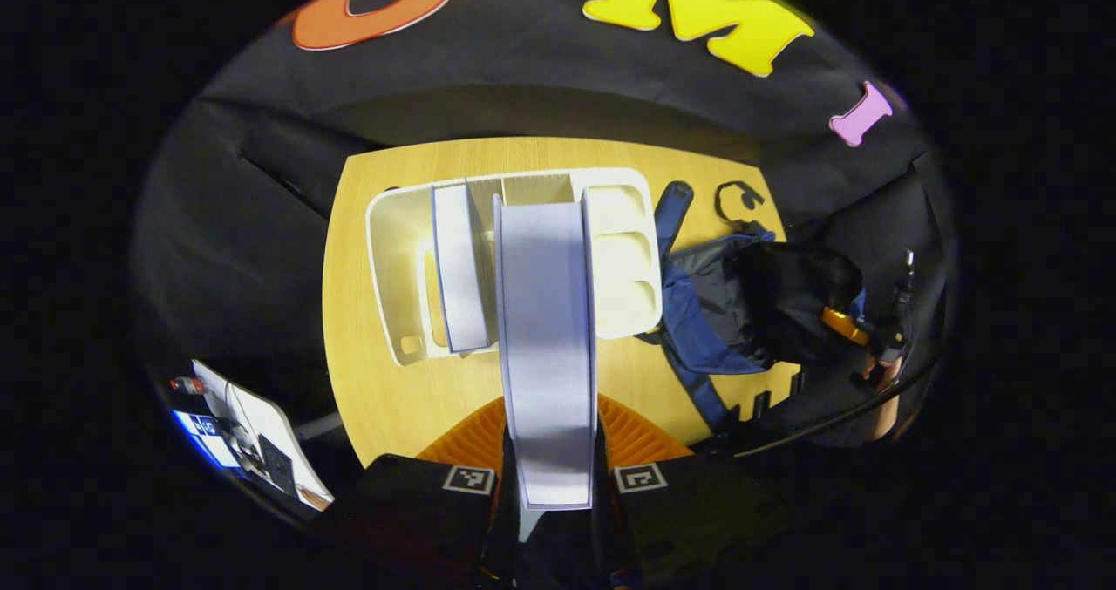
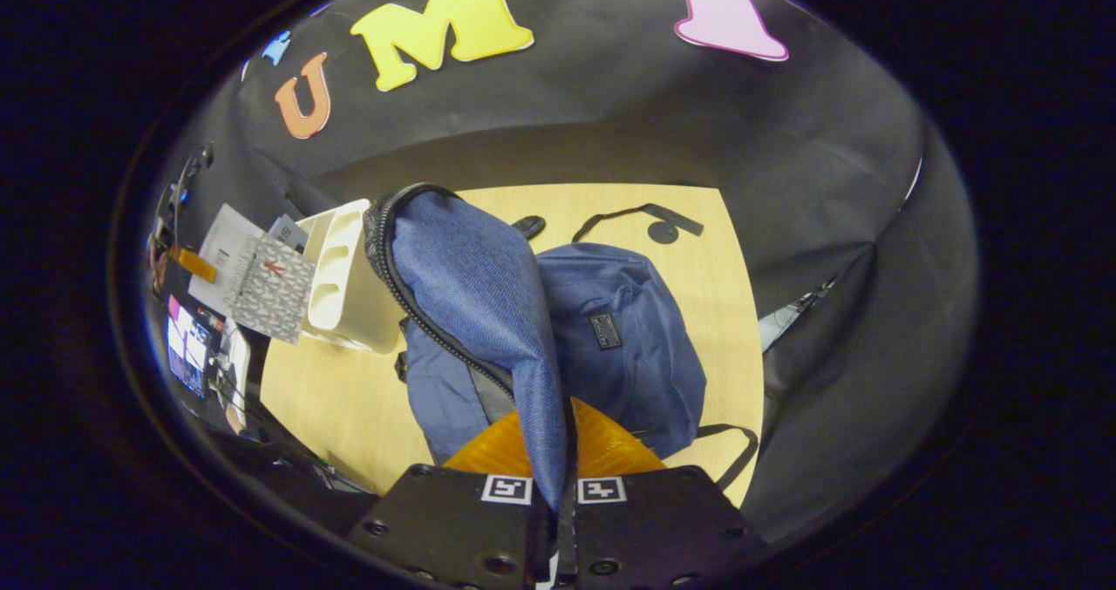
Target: Open the schoolbag, grab two books from the bookshelf and put them into the schoolbag.
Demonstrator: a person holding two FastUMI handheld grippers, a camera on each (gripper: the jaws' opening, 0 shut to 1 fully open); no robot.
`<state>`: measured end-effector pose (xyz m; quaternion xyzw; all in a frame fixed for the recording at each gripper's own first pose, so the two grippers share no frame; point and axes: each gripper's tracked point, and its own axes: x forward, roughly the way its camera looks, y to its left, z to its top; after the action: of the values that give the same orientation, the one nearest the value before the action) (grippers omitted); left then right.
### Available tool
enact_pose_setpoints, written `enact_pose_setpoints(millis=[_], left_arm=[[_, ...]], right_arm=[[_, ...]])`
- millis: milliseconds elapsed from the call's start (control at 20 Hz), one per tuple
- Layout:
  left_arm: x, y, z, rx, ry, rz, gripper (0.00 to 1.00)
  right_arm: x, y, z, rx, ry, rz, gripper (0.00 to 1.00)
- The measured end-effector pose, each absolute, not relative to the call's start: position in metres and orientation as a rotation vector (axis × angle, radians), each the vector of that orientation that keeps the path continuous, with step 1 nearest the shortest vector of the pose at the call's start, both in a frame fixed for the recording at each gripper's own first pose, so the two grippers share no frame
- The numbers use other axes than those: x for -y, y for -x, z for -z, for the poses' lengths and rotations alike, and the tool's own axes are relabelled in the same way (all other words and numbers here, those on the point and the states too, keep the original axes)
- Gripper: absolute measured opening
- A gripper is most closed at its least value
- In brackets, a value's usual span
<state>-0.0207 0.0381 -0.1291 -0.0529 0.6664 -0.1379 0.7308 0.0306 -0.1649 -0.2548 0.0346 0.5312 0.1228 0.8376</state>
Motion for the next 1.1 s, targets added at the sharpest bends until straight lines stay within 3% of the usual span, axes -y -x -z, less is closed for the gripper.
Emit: enact_pose_setpoints(millis=[150,250,550,600,650,1000,1050,1100], left_arm=[[-0.023,0.025,0.106,-1.375,0.253,0.344,0.39],[-0.005,0.030,0.099,-1.335,0.335,0.385,0.35],[0.103,0.026,0.117,-1.228,0.552,0.555,0.35],[0.122,0.027,0.126,-1.226,0.563,0.572,0.36],[0.136,0.033,0.137,-1.231,0.583,0.583,0.36],[0.234,0.074,0.219,-1.329,0.645,0.605,0.35],[0.247,0.079,0.227,-1.339,0.664,0.609,0.31],[0.258,0.082,0.234,-1.343,0.684,0.613,0.36]], right_arm=[[0.157,-0.028,0.252,-1.122,-0.077,-0.259,0.05],[0.154,-0.026,0.250,-1.119,-0.076,-0.256,0.08],[0.155,-0.027,0.250,-1.111,-0.065,-0.235,0.02],[0.156,-0.028,0.249,-1.107,-0.061,-0.233,0.05],[0.158,-0.031,0.247,-1.098,-0.056,-0.230,0.02],[0.161,-0.032,0.242,-1.086,-0.085,-0.216,0.02],[0.164,-0.031,0.240,-1.084,-0.090,-0.212,0.02],[0.166,-0.032,0.238,-1.083,-0.091,-0.212,0.02]])
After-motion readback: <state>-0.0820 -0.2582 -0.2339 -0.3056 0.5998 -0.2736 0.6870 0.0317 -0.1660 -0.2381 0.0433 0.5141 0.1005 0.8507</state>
